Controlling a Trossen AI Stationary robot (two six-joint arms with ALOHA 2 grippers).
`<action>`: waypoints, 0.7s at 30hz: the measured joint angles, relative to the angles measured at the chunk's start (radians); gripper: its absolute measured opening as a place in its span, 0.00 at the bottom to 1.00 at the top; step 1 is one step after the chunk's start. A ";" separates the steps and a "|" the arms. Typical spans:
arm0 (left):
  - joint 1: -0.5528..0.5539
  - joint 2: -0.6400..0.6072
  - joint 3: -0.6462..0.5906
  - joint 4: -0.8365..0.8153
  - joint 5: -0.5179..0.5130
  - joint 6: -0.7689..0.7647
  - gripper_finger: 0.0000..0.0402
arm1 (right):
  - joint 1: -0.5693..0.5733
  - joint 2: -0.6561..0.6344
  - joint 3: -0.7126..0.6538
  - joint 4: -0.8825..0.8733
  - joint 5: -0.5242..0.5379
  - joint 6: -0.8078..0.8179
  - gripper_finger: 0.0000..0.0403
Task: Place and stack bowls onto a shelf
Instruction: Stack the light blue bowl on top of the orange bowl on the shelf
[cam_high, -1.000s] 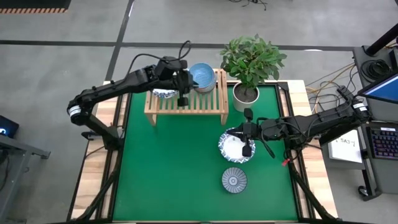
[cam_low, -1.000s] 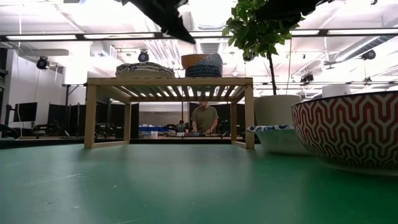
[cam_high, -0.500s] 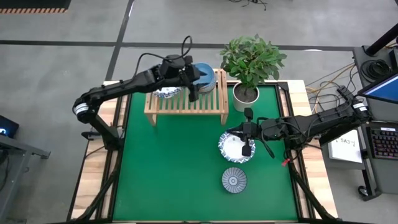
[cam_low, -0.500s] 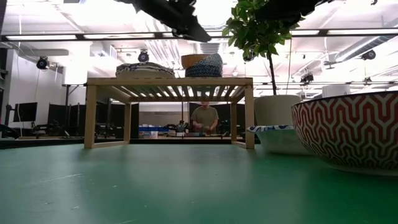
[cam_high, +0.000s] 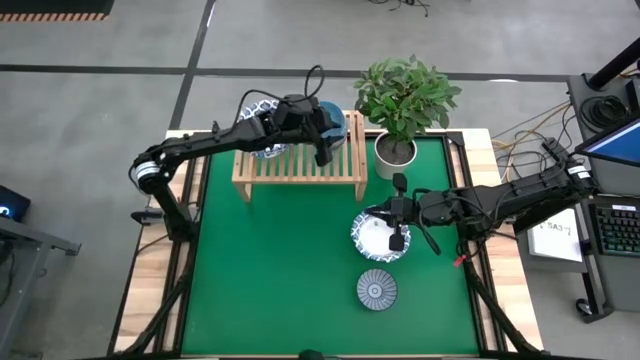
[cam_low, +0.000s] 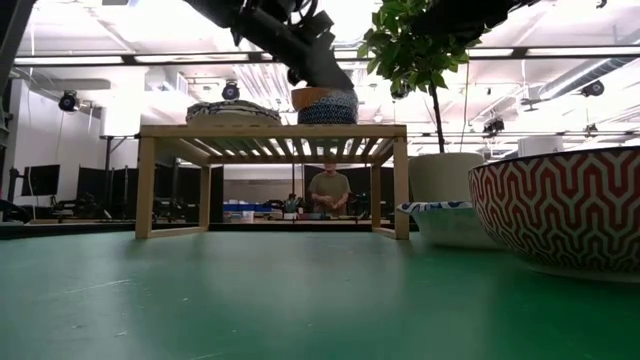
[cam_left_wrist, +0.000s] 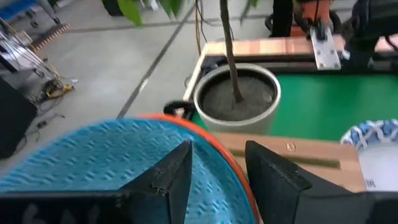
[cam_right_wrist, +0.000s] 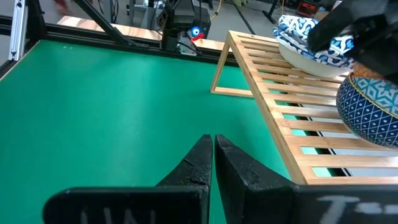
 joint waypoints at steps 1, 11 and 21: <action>-0.002 0.001 0.000 -0.012 0.000 0.001 0.33 | 0.000 0.000 0.000 0.000 0.000 -0.001 0.02; -0.004 -0.014 0.000 -0.073 0.000 0.076 0.33 | 0.000 0.000 0.000 0.000 0.000 -0.002 0.02; 0.000 -0.134 0.000 -0.255 -0.006 0.249 0.33 | 0.000 0.000 0.000 0.000 0.000 -0.001 0.02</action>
